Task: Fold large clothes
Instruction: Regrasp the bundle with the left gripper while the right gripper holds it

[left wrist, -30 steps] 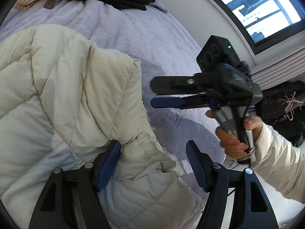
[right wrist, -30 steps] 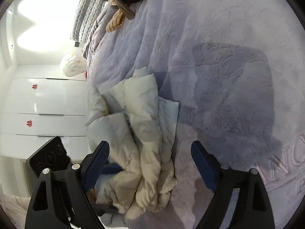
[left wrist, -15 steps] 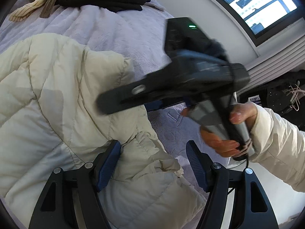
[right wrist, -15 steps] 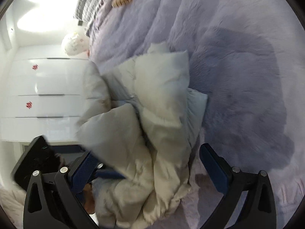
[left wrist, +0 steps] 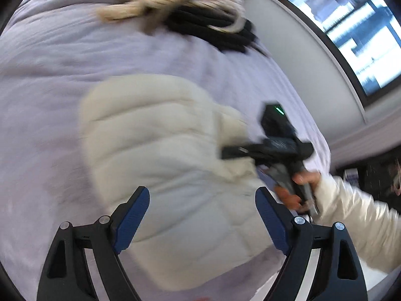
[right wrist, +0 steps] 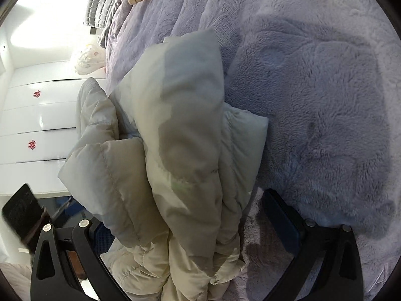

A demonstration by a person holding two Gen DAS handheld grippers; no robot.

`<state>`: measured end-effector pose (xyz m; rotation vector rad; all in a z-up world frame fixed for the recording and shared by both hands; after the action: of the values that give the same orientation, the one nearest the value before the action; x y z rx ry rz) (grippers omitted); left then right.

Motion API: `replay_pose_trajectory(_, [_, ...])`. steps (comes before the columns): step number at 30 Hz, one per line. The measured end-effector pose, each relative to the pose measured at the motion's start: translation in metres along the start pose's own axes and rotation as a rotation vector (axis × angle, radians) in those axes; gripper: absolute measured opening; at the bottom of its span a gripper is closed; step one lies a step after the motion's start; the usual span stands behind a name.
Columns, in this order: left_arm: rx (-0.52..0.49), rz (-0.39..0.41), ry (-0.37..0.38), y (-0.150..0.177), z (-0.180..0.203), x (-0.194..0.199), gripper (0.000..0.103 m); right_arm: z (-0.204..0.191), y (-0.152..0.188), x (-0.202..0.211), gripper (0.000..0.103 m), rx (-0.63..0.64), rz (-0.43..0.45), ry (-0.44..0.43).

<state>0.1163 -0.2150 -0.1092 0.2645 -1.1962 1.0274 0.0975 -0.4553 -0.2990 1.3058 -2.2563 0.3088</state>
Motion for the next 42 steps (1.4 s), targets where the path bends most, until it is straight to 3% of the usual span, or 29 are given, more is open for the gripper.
replay_pose_trajectory(2, [0.081, 0.007, -0.005, 0.000, -0.032, 0.005, 0.087, -0.001, 0.001, 0.000, 0.103, 0.000, 0.003, 0.003])
replay_pose_trajectory(7, [0.275, -0.040, 0.091, 0.005, -0.100, -0.032, 0.087, 0.001, 0.014, 0.007, 0.103, -0.005, 0.006, 0.003])
replay_pose_trajectory(9, [0.321, -0.057, 0.126, 0.010, -0.117, -0.050, 0.087, 0.003, 0.016, 0.009, 0.103, -0.004, 0.006, 0.004])
replay_pose_trajectory(13, [0.391, -0.058, 0.266, 0.015, -0.125, -0.075, 0.087, 0.001, 0.017, 0.007, 0.103, -0.006, 0.004, 0.003])
replay_pose_trajectory(20, [0.382, -0.074, 0.252, 0.015, -0.110, -0.096, 0.087, -0.005, 0.019, -0.005, 0.103, -0.023, -0.011, -0.034])
replay_pose_trajectory(29, [0.321, -0.061, 0.137, 0.013, -0.087, -0.097, 0.085, -0.006, 0.030, -0.010, 0.100, -0.101, 0.012, -0.057])
replay_pose_trajectory(34, [0.319, -0.028, 0.161, 0.015, -0.082, -0.085, 0.078, -0.010, 0.040, -0.002, 0.070, -0.118, 0.040, -0.064])
replay_pose_trajectory(37, [0.312, -0.015, 0.174, 0.018, -0.081, -0.073, 0.078, -0.018, 0.046, 0.005, 0.065, -0.102, 0.044, -0.088])
replay_pose_trajectory(42, [0.323, 0.021, 0.192, 0.025, -0.084, -0.045, 0.078, -0.037, 0.057, 0.014, 0.064, -0.090, 0.047, -0.120])
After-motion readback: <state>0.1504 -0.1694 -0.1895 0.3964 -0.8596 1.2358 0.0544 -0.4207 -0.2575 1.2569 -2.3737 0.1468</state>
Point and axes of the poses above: each gripper's, at about its wrist camera, not at the fingertips, and x roughly against the way its jaws point, z to its right, y to its underside, the point moved 2 cm from there along -x, roughly the way its jaws point, and after that the axes turned 4 degrees about -y, right-handed, at the moved point
